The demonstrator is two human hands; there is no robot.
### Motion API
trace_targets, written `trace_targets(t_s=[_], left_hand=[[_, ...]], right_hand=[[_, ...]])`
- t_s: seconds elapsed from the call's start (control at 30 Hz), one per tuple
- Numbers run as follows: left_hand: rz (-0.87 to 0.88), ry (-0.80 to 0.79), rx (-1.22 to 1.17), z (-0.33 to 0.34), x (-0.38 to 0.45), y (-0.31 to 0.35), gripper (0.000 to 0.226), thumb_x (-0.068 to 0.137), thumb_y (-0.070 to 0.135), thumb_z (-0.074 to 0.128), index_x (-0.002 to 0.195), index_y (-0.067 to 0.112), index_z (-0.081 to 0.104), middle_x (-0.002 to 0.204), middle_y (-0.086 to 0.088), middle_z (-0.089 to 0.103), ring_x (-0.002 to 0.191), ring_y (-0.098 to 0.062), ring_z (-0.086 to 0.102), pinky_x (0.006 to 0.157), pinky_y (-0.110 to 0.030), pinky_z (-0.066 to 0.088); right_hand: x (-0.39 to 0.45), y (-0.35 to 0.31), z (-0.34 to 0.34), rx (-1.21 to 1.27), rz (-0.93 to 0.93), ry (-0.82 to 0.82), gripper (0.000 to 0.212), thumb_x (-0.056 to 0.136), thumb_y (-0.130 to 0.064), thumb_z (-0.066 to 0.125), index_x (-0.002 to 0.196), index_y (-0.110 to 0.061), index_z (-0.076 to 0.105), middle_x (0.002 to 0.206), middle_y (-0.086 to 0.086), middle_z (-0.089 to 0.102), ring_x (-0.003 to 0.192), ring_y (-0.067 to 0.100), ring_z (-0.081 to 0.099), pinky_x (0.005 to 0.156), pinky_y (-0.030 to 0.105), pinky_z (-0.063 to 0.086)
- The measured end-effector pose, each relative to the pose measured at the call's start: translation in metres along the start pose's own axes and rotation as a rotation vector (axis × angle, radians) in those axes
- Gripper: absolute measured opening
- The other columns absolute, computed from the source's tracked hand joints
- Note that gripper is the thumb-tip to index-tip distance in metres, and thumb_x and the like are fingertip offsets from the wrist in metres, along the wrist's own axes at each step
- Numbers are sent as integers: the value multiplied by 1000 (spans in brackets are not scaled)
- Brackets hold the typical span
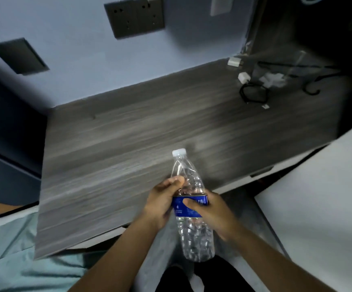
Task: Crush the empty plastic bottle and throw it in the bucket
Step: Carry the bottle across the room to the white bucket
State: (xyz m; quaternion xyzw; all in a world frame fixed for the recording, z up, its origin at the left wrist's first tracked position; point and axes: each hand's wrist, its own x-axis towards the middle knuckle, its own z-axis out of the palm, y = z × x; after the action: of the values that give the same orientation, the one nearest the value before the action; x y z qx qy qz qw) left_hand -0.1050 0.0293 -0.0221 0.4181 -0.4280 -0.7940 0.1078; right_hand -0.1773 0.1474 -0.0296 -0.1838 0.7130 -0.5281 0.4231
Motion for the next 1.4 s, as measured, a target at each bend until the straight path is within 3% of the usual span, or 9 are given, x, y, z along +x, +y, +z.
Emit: trace_targets(t_s=[0.1, 0.23, 0.3, 0.43, 0.57, 0.73, 1.0, 1.13, 1.4], left_hand=[[58, -36, 216, -12, -4, -14, 9, 84, 15, 60, 81, 17, 69, 66, 7, 75, 67, -6, 67, 62, -14, 53], [185, -105, 560, -39, -14, -35, 11, 89, 10, 53, 92, 11, 63, 87, -7, 66, 69, -2, 63, 59, -2, 45], [211, -151, 748, -54, -18, -47, 16, 90, 7, 49, 98, 0, 62, 92, -15, 63, 80, -16, 60, 64, -7, 43], [183, -260, 1136, -76, -23, -71, 27, 92, 18, 46, 106, 1, 62, 111, -17, 66, 104, -26, 60, 88, -25, 41], [151, -366, 1386, -81, -31, -97, 32, 94, 26, 43, 101, 2, 63, 108, -20, 66, 102, -31, 60, 90, -36, 44], [121, -492, 1572, -76, -38, -132, 31, 94, 23, 40, 73, 7, 55, 82, -20, 58, 82, -29, 57, 76, -37, 43], [91, -660, 1727, -34, -68, -195, 33, 94, 16, 38, 97, -2, 65, 107, -23, 67, 100, -32, 61, 93, -39, 44], [194, -833, 1893, 2, -84, -221, 34, 95, 14, 35, 83, 2, 65, 100, -25, 68, 93, -32, 62, 82, -36, 44], [299, -1089, 2068, 98, -88, -260, 34, 95, 19, 37, 78, 3, 62, 96, -27, 67, 91, -37, 62, 80, -41, 46]], right_hand=[[-17, 14, -8, -122, 10, 106, 14, 76, -18, 73, 76, -31, 67, 78, -11, 72, 76, 6, 67, 74, 17, 53], [-53, 39, -17, -174, 131, 294, 23, 78, -17, 71, 98, -7, 69, 98, 18, 72, 96, 31, 66, 91, 47, 52], [-79, 56, -19, -241, 170, 332, 26, 79, -18, 69, 101, -5, 67, 99, 21, 71, 96, 34, 66, 89, 48, 52], [-141, 95, -18, -344, 261, 411, 23, 83, -21, 65, 103, -9, 65, 99, 14, 69, 85, 23, 61, 75, 27, 41], [-203, 138, -19, -231, 449, 471, 21, 86, -20, 62, 103, -9, 64, 109, 17, 65, 94, 27, 58, 81, 30, 41], [-273, 190, -20, -117, 623, 565, 25, 88, -20, 59, 108, -5, 62, 116, 20, 61, 106, 34, 55, 91, 39, 43], [-379, 261, -21, 71, 757, 716, 24, 88, -23, 58, 105, -7, 62, 111, 19, 62, 89, 27, 54, 77, 32, 40], [-423, 284, -11, 188, 809, 815, 22, 88, -24, 58, 102, -7, 62, 109, 18, 62, 84, 24, 51, 75, 31, 39], [-473, 315, 32, 392, 933, 1050, 22, 86, -21, 61, 99, -5, 64, 106, 21, 65, 95, 32, 59, 79, 35, 45]])
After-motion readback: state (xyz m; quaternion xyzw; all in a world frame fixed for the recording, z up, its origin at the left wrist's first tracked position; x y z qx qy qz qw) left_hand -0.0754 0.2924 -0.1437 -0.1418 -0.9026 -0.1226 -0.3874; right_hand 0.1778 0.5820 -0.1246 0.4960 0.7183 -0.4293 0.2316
